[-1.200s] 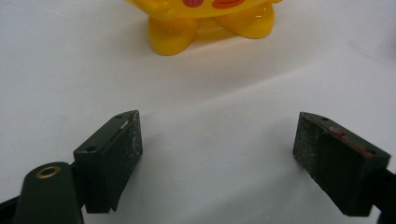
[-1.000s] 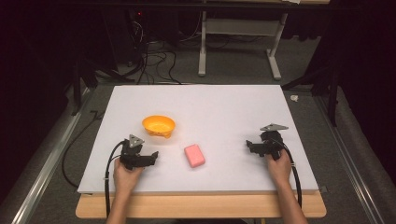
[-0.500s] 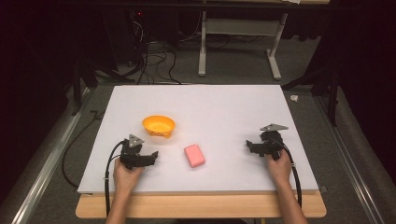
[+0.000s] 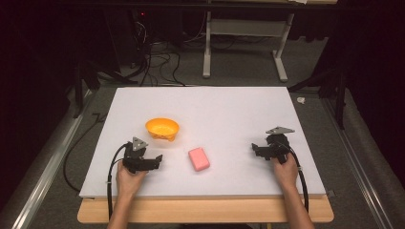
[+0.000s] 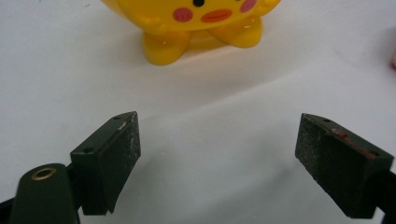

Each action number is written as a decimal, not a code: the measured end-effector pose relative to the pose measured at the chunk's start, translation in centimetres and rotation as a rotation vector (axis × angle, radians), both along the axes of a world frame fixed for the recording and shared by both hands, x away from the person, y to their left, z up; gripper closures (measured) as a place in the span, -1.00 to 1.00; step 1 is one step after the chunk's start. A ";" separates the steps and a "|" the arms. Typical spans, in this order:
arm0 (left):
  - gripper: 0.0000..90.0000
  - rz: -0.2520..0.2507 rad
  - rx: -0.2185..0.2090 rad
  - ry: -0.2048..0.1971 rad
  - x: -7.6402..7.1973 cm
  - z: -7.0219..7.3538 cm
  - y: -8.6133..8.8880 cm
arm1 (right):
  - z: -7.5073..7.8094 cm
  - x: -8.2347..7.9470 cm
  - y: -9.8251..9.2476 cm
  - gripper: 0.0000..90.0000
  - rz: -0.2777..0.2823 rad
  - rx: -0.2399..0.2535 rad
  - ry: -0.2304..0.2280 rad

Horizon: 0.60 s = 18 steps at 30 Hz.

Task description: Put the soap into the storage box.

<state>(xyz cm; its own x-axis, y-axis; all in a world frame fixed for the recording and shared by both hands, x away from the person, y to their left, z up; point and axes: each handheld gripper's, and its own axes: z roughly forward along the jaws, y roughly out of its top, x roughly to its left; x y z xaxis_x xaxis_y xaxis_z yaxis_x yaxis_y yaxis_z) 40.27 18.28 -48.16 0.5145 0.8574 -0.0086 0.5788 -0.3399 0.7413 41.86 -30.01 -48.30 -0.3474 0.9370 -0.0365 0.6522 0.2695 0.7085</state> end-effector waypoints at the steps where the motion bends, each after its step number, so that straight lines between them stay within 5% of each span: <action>1: -0.67 -0.004 -0.005 -0.005 -0.1 0.2 -0.1 | 0.0 0.0 0.0 -0.64 0.000 0.000 0.000; 18: -0.66 -0.092 -0.051 -0.037 -1.2 2.1 -1.6 | 0.0 0.0 0.0 -0.64 0.003 -0.005 -0.005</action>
